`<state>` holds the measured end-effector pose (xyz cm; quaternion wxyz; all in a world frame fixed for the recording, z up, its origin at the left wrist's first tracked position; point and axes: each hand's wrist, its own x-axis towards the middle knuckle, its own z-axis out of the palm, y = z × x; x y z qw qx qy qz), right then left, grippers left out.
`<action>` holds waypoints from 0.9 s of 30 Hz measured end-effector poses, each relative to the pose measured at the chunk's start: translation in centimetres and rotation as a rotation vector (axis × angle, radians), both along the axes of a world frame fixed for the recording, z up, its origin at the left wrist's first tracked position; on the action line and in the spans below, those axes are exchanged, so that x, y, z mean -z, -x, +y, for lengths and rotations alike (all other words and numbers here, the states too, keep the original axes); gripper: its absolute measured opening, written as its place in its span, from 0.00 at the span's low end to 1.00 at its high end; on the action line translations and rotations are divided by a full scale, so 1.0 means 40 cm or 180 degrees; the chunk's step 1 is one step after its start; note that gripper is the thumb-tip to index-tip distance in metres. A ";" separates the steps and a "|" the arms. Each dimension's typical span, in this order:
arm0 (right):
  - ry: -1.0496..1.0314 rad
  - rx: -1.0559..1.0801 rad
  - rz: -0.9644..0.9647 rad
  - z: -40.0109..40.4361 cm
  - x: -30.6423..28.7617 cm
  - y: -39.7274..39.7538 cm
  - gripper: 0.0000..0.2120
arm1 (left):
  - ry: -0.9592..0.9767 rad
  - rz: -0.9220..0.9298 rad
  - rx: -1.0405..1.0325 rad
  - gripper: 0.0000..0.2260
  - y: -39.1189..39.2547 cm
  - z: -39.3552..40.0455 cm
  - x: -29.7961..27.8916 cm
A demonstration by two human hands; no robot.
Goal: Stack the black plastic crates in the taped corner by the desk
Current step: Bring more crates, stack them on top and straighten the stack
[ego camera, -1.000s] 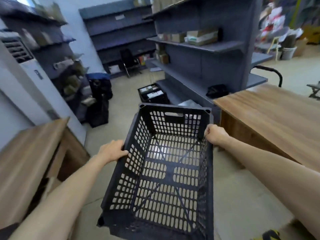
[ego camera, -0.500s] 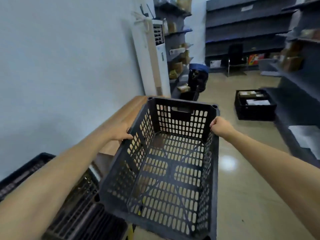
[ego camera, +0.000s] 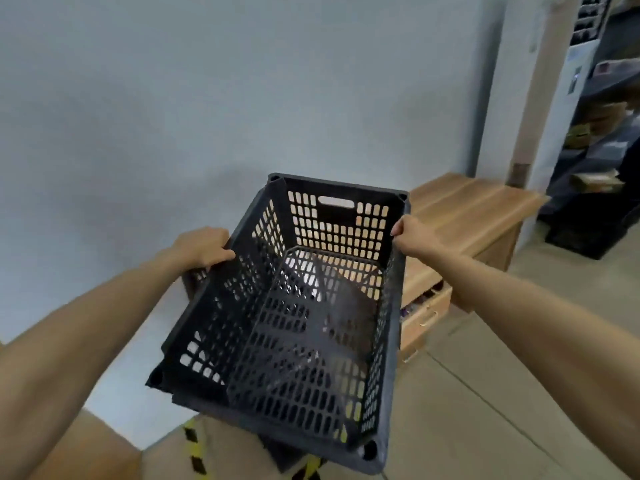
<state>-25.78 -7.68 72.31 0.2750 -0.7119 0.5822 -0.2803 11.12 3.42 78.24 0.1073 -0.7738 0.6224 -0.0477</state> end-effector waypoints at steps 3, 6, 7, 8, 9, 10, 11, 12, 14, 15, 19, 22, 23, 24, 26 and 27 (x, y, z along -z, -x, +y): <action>0.0030 -0.0487 -0.0089 -0.159 -0.027 -0.148 0.10 | 0.0088 0.0004 -0.0540 0.13 -0.104 -0.014 -0.019; 0.0035 -0.0891 0.0087 -0.301 -0.034 -0.283 0.11 | 0.0048 0.0004 -0.1019 0.13 -0.189 -0.044 -0.027; 0.0059 -0.1025 0.0133 -0.335 -0.034 -0.325 0.10 | 0.0029 -0.0001 -0.1155 0.13 -0.207 -0.050 -0.027; 0.0071 -0.1146 0.0174 -0.369 -0.032 -0.363 0.09 | 0.0036 -0.0025 -0.1257 0.12 -0.221 -0.057 -0.026; 0.0081 -0.1260 0.0234 -0.398 -0.030 -0.399 0.08 | 0.0043 -0.0049 -0.1352 0.13 -0.234 -0.062 -0.022; 0.0063 -0.1365 0.0304 -0.426 -0.028 -0.435 0.08 | 0.0053 -0.0066 -0.1441 0.13 -0.246 -0.067 -0.016; 0.0034 -0.1455 0.0377 -0.453 -0.028 -0.470 0.09 | 0.0058 -0.0064 -0.1539 0.13 -0.257 -0.071 -0.010; 0.0026 -0.1531 0.0435 -0.476 -0.034 -0.503 0.10 | 0.0062 -0.0059 -0.1629 0.12 -0.268 -0.075 -0.004; 0.0073 -0.1674 0.0474 -0.528 -0.052 -0.572 0.11 | 0.0119 -0.0044 -0.1797 0.11 -0.294 -0.088 0.004; 0.0124 -0.1742 0.0482 -0.553 -0.066 -0.608 0.12 | 0.0170 -0.0043 -0.1867 0.10 -0.310 -0.096 0.008; 0.0359 -0.1877 0.0474 -0.642 -0.113 -0.743 0.09 | 0.0306 -0.0052 -0.2023 0.14 -0.389 -0.143 0.011; 0.0435 -0.1881 0.0527 -0.698 -0.091 -0.823 0.06 | 0.0383 -0.0065 -0.2056 0.14 -0.457 -0.194 0.018; 0.0421 -0.1885 0.0574 -0.715 -0.070 -0.847 0.06 | 0.0392 -0.0101 -0.2050 0.14 -0.481 -0.214 0.026; 0.0394 -0.1864 0.0593 -0.730 -0.047 -0.871 0.07 | 0.0392 -0.0137 -0.2044 0.14 -0.504 -0.233 0.040; 0.0347 -0.1726 0.0576 -0.750 -0.010 -0.926 0.10 | 0.0399 -0.0204 -0.2010 0.15 -0.552 -0.264 0.074; 0.0353 -0.1646 0.0569 -0.757 0.003 -0.951 0.12 | 0.0429 -0.0238 -0.1978 0.15 -0.575 -0.274 0.091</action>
